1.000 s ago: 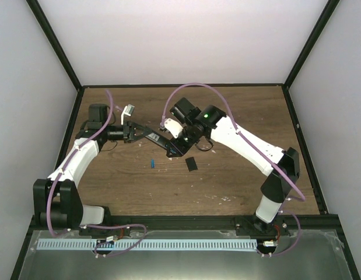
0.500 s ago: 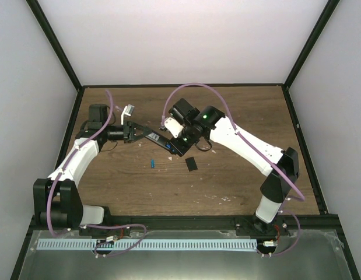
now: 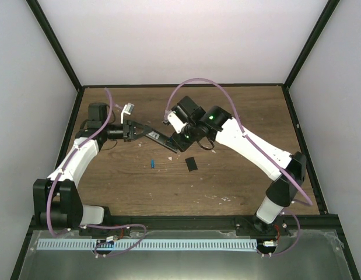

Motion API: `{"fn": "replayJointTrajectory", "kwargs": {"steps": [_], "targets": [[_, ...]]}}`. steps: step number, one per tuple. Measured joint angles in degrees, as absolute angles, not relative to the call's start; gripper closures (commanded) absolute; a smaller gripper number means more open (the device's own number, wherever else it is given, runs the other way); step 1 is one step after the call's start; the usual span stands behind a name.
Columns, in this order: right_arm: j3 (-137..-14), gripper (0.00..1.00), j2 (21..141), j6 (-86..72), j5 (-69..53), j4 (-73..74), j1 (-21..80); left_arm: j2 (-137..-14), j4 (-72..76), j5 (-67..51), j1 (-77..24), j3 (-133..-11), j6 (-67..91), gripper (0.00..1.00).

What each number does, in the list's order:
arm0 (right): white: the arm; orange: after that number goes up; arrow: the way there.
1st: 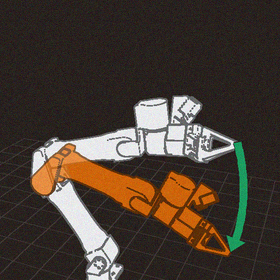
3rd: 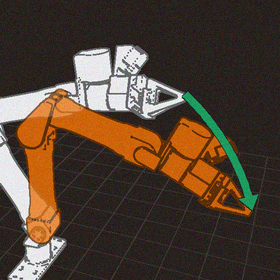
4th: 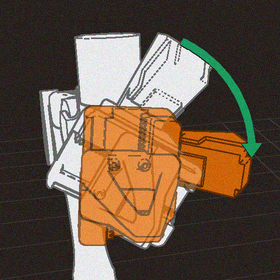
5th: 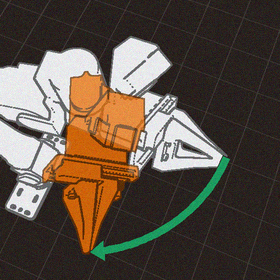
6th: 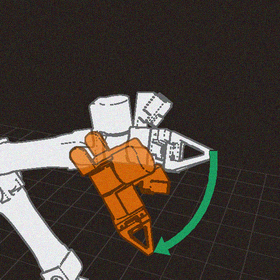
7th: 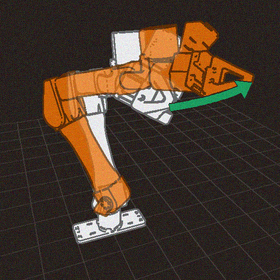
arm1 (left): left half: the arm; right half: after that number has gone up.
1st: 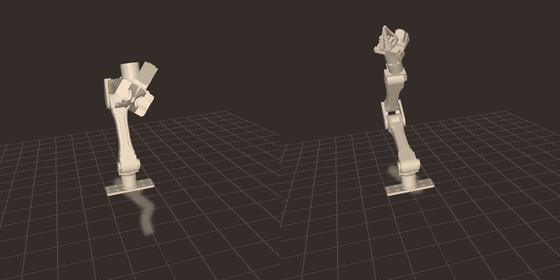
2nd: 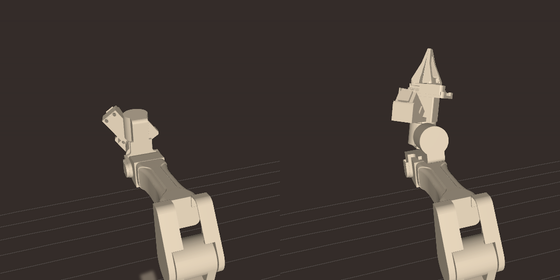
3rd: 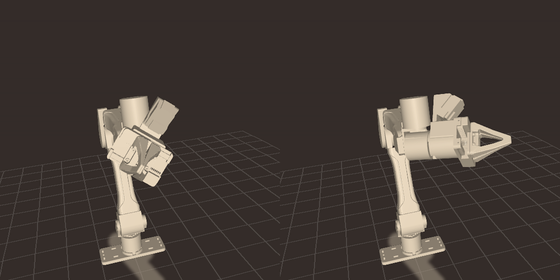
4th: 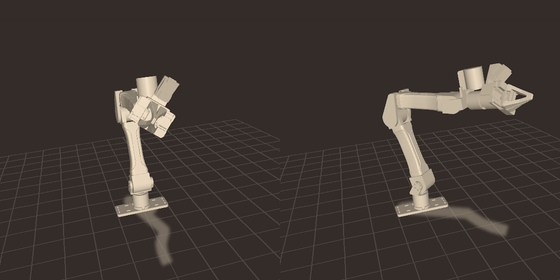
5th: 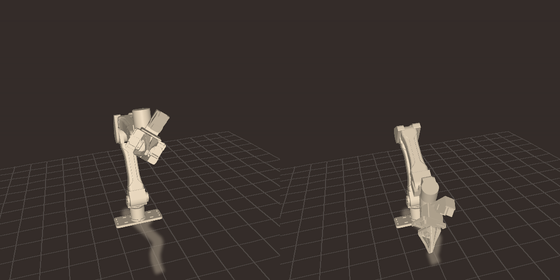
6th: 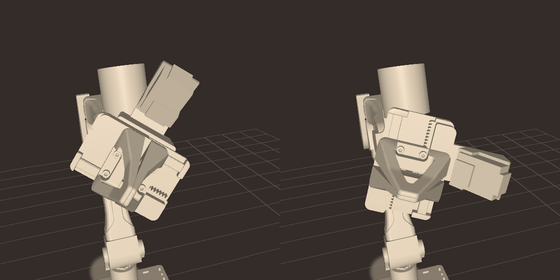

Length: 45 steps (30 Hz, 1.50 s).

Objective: Load the batteries into the remote control

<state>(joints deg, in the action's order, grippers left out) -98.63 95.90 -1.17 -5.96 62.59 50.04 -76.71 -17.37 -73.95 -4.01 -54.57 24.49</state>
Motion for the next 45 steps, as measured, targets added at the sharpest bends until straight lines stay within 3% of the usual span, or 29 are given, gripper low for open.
{"fn": "replayJointTrajectory", "kwargs": {"steps": [11,23,45], "targets": [[-94.1,0.99,90.6,-4.1,-0.3,56.8,49.2,-76.7,-17.9,-74.9,-4.0,-54.6,24.5,1.0],[-59.9,0.99,80.3,-14.4,-1.9,45.8,32.3,-76.7,-19.5,-74.8,-4.0,-54.8,23.6,1.0],[-51.5,0.96,91.1,-16.3,0.8,28.1,32.5,-76.9,-20.1,-74.7,-4.0,-55.1,23.3,1.0]]}}
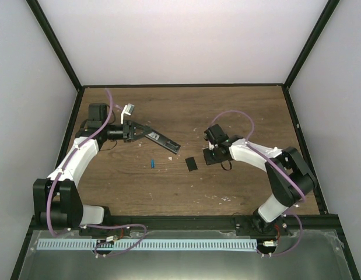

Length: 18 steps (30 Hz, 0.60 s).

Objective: Load the batteries into the remote control

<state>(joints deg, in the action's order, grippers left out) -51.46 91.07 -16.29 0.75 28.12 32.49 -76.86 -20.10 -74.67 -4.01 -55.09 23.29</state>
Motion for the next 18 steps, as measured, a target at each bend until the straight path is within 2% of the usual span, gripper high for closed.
{"fn": "replayJointTrajectory", "kwargs": {"steps": [4,11,18], "targets": [[-51.5,0.94,93.6,-15.8,1.9,27.6,32.5,-76.9,-20.4,-74.7,-4.0,-55.1,23.1,1.0],[-51.7,0.81,94.9,-15.6,3.3,27.5,32.5,-77.2,-21.1,-74.6,-4.0,-55.8,22.3,1.0],[-54.8,0.76,96.8,-15.1,3.7,31.7,32.5,-77.2,-21.7,-74.7,-4.0,-55.8,22.2,1.0]]}}
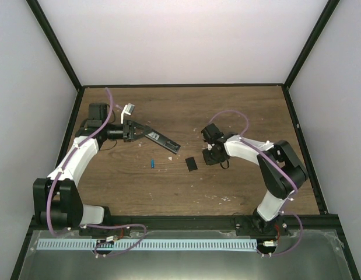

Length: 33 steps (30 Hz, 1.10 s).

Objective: Load the batteries into the remote control

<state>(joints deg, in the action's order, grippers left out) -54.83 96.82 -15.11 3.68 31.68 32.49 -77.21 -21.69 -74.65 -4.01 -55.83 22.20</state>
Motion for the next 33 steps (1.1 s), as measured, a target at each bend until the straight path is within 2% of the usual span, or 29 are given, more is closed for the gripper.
{"fn": "replayJointTrajectory", "kwargs": {"steps": [7,22,28,33], "targets": [[-60.2,0.74,100.4,-14.5,3.0,37.6,32.5,-77.2,-22.0,-74.7,-4.0,-55.8,22.0,1.0],[-65.4,0.81,104.2,-11.6,1.8,42.8,31.9,-77.2,-22.0,-74.7,-3.8,-55.8,22.0,1.0],[-66.1,0.88,104.7,-10.0,0.8,43.5,31.5,-77.2,-22.0,-74.7,-3.7,-55.8,22.0,1.0],[-66.4,0.98,104.9,-9.1,-0.1,43.7,31.2,-77.2,-22.0,-74.7,-3.7,-55.8,22.0,1.0]]}}
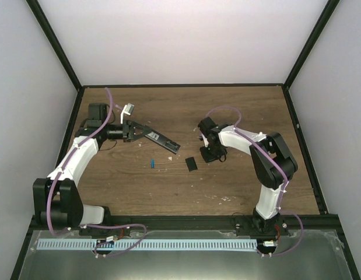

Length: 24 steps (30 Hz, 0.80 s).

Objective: Load the batteries into the remote control

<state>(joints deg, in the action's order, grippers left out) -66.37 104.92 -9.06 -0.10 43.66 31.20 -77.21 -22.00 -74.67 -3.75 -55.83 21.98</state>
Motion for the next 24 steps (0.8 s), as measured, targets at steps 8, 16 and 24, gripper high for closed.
{"fn": "replayJointTrajectory", "kwargs": {"steps": [8,16,24], "targets": [[-66.2,0.99,103.8,-8.7,0.3,43.8,30.9,-77.2,-22.0,-74.7,-3.7,-55.8,22.0,1.0],[-65.6,0.99,88.2,-6.4,-3.4,41.3,30.5,-77.2,-21.6,-75.1,-3.7,-55.8,22.5,1.0],[-67.8,0.99,76.8,-1.5,-12.4,34.2,32.7,-77.7,-19.3,-76.1,-3.9,-55.8,24.1,1.0]]}}
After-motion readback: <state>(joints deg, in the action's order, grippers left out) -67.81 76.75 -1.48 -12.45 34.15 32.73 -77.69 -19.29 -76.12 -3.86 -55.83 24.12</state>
